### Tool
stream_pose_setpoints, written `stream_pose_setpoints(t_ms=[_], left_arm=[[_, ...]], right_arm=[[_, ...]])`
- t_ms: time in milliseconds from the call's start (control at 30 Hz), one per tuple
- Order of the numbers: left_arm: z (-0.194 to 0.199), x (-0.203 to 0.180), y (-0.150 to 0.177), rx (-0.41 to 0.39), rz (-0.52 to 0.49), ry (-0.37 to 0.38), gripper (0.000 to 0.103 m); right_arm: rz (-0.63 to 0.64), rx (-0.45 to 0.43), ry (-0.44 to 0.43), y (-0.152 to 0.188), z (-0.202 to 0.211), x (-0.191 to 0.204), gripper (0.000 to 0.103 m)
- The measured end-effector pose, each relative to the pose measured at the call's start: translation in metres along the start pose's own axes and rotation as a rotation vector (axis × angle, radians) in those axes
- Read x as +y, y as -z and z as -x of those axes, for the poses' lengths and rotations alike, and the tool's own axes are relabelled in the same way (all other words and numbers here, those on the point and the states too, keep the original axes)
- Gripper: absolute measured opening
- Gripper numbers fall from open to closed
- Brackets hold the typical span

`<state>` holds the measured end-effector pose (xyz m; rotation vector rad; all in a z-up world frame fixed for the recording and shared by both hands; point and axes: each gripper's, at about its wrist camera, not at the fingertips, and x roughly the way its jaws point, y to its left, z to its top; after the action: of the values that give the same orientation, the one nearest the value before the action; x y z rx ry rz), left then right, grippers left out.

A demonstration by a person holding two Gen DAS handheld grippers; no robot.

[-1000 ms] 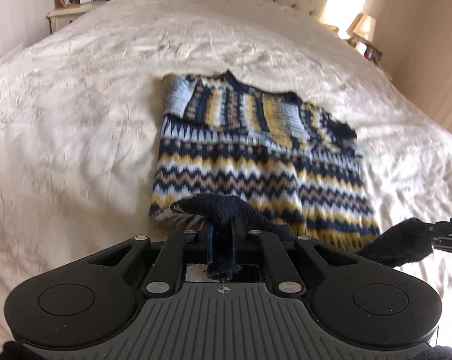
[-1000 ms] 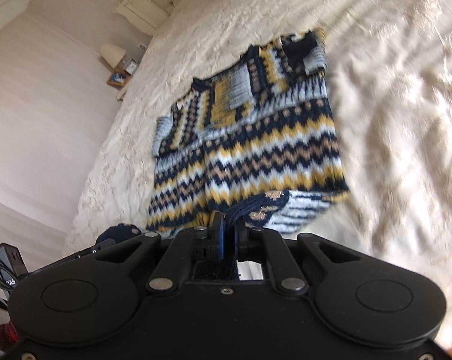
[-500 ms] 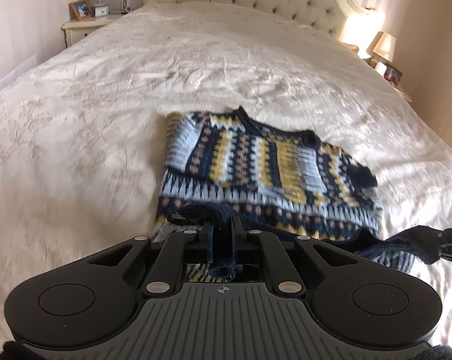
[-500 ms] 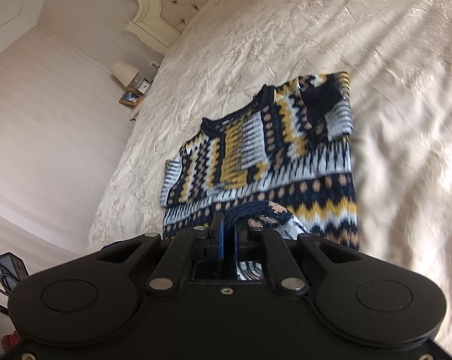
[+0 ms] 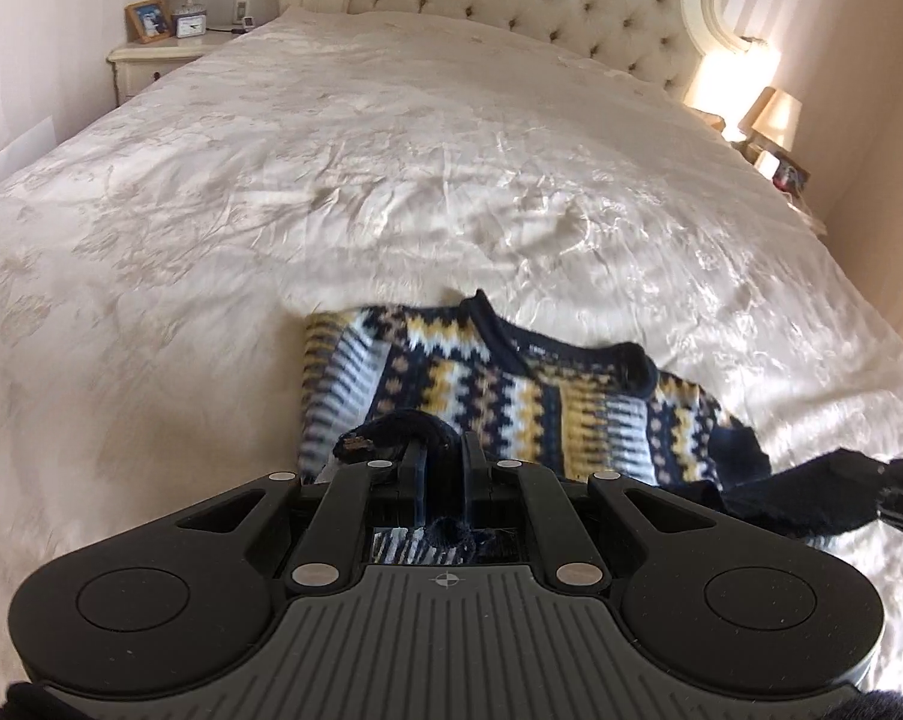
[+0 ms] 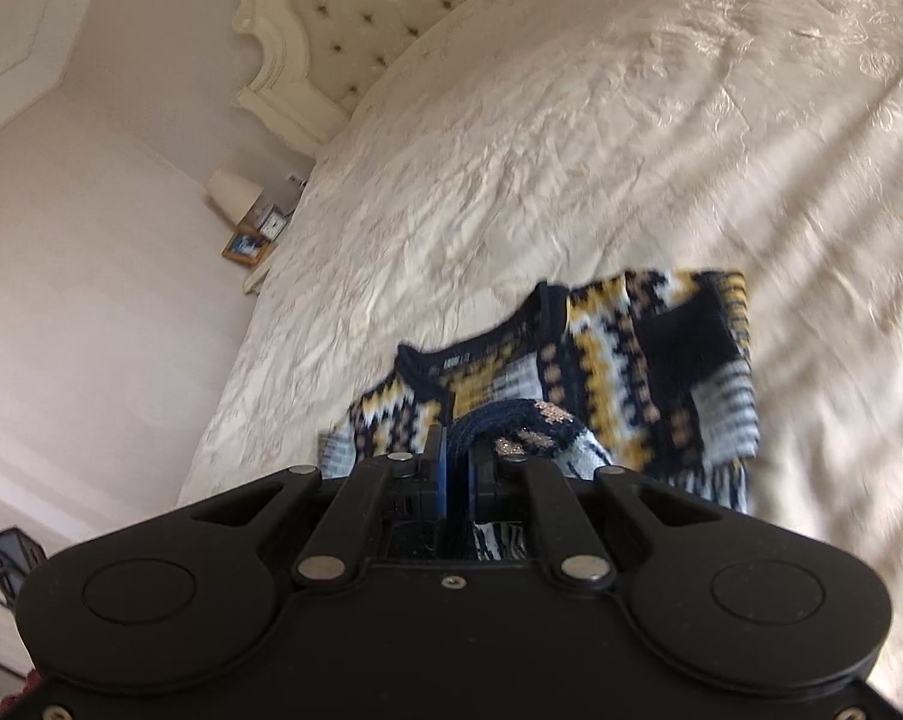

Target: Fold small clothes

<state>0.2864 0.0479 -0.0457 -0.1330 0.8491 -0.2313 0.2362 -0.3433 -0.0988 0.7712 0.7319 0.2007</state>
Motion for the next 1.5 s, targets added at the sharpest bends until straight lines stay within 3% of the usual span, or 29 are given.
stream_pose_setpoints(t_ms=[300,533,733,1000,1300,1333,1400,1433,1500], left_arm=[[-0.061,0.025,-0.034,0.081,0.085,0.046,0.01],[-0.114,0.024,-0.051,0.155,0.011,0.027,0.01],[-0.151,0.03,-0.062,0.187,0.014,0.015,0.011],[-0.176,0.033,-0.082,0.163,0.0,0.009,0.011],[-0.173,0.042,-0.106,0.104,0.005,-0.01,0.011],[-0.17,0.043,-0.105,0.1,-0.005,-0.011,0.011],[-0.165,0.046,-0.101,0.104,-0.019,-0.016,0.011],[-0.162,0.048,-0.098,0.111,-0.021,-0.012,0.011],[-0.158,0.051,-0.088,0.135,-0.027,0.01,0.011]], right_arm=[[-0.07,0.006,0.109,-0.031,-0.057,-0.006,0.013],[-0.139,0.054,0.183,-0.043,-0.098,-0.028,0.013],[-0.158,0.086,0.222,-0.054,-0.127,-0.043,0.021],[-0.14,0.102,0.237,-0.063,-0.148,-0.051,0.022],[-0.241,0.07,0.243,-0.068,-0.146,-0.065,0.023],[-0.257,0.068,0.243,-0.069,-0.145,-0.067,0.028],[-0.273,0.033,0.244,-0.07,-0.138,-0.07,0.067],[-0.282,0.011,0.228,-0.071,-0.134,-0.072,0.076],[-0.291,-0.013,0.204,-0.076,-0.127,-0.075,0.079]])
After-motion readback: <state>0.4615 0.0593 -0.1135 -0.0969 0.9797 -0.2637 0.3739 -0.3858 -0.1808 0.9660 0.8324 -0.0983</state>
